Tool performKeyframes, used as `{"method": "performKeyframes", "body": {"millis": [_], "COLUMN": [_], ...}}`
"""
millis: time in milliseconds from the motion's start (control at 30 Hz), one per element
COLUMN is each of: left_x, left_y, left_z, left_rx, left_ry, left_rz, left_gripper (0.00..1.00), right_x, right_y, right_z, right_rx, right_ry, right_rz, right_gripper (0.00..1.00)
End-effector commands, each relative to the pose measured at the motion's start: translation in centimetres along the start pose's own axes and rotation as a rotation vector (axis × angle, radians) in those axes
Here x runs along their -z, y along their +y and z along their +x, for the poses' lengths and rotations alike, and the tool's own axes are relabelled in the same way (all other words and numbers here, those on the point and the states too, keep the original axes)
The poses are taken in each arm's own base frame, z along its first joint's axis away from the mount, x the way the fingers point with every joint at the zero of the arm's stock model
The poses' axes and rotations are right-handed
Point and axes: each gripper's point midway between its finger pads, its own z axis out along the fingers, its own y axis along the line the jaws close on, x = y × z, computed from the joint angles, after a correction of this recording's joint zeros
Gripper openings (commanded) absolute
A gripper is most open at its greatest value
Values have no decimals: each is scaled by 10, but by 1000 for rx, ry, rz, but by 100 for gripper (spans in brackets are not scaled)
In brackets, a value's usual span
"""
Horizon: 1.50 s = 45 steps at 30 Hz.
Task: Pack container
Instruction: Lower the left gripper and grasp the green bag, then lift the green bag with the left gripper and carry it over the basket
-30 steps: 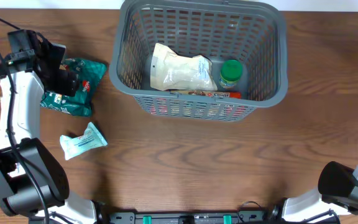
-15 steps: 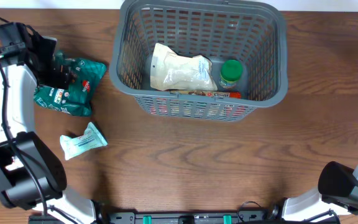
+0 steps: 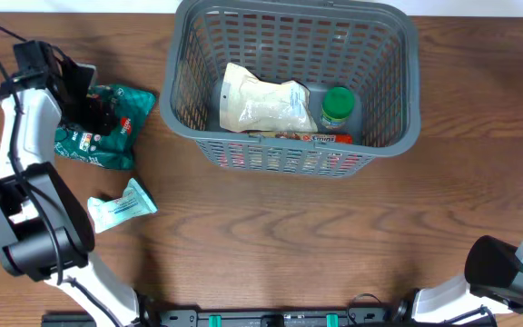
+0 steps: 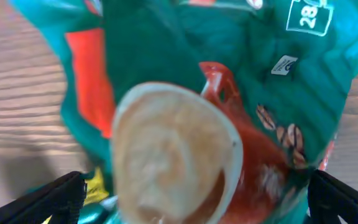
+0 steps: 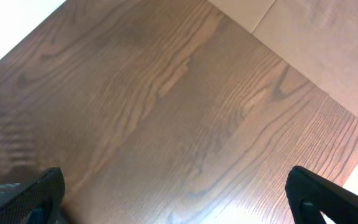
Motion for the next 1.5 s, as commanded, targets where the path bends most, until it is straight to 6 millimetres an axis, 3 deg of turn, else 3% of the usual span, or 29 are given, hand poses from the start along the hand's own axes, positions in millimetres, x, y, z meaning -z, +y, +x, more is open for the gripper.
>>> {"method": "performKeyframes", "body": {"millis": [0,333,400,500,567,600,633,867,1033,1167,1467], "left_x": [-17,-51,-56,-60,-62,-63,-63,-58,-36,-4,101], "left_y": [-6,-28,-31,-35,-38,-38,-38,-39,-34,-29,-18], "left_z": [1,8,10,13,15,15,16,17,4,-12,-45], "left_rx": [6,-5,-11,-16,-19,-19,-14,12,32,62,89], "left_ry": [18,78,89,104,114,118,119,126,71,-5,-245], "left_rz": [41,96,102,111,116,118,118,119,94,62,-28], "left_gripper": [98,100,87,42,25,10,6,6,6,6,6], "right_x": [2,2,2,2,2,2,2,2,2,2,2], "right_y": [-5,-5,-5,-5,-5,-5,-5,-5,-5,-5,-5], "right_z": [-2,-2,-2,-2,-2,-2,-2,-2,-2,-2,-2], "right_rx": [-25,-25,-25,-25,-25,-25,-25,-25,-25,-25,-25], "right_ry": [-9,-9,-9,-9,-9,-9,-9,-9,-9,-9,-9], "right_rz": [9,9,9,9,9,9,9,9,9,9,9], "right_gripper": [99,99,99,99,99,99,99,99,99,99,99]}}
